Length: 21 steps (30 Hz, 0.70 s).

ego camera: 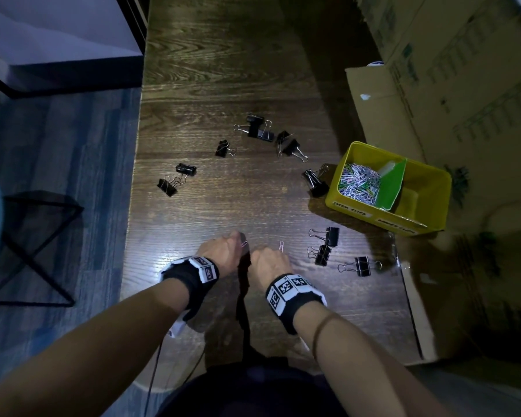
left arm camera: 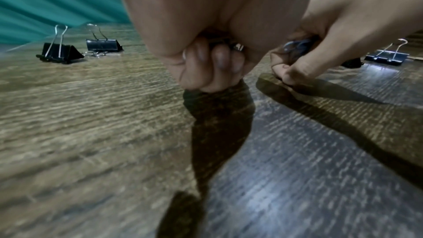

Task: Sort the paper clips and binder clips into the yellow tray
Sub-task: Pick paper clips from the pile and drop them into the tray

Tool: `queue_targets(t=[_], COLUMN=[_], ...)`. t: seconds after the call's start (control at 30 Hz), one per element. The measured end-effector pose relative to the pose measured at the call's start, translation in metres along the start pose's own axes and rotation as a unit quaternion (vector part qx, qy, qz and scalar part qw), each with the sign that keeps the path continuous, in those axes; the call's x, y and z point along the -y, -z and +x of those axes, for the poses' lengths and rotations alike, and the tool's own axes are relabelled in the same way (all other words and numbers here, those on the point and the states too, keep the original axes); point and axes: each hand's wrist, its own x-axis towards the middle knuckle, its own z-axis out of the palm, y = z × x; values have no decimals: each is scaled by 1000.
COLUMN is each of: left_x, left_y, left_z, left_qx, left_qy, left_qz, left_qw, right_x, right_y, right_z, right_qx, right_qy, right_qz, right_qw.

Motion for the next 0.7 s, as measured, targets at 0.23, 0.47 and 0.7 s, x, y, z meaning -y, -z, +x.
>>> queue_targets(t=[0.23,0.47,0.7], left_x=[8,9,-4], left_y=[-2,-3,3], left_z=[1,-1,5], left_qx=[-3,2,12], left_qy=[1,23,56], left_qz=[-45,-76,-115], left_qw=[999,997,992], right_x=[-33,-59,-63], right_y=[5,16,19], right_z=[-3,-4,-2], right_qx=[-60,-63,-53], right_qy=[-92,-164,-137], right_qz=[154,172,143], right_qw=[982,969,979])
